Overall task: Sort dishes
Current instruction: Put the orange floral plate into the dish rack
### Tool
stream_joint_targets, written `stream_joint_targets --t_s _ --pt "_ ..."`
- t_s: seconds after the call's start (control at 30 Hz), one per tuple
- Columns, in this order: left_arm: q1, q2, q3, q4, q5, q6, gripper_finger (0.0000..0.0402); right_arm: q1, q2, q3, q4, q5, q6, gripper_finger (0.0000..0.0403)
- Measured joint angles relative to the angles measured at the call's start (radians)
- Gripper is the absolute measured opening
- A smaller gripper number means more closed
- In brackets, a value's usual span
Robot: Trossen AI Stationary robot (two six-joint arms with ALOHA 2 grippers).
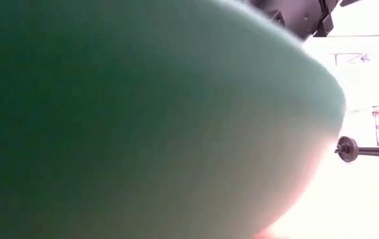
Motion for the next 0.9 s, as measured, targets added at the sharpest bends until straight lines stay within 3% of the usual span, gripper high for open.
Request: stream_joint_targets --t_s 0.37,0.9 --pt "0.002 0.001 -0.001 -0.001 0.001 -0.003 0.0000 -0.002 0.000 -0.016 -0.014 0.093 -0.007 0.0018" --pt "0.002 -0.018 0.110 -0.167 -0.010 0.050 0.0000 -0.005 -0.020 0.014 -0.057 0.103 -0.078 0.0001"
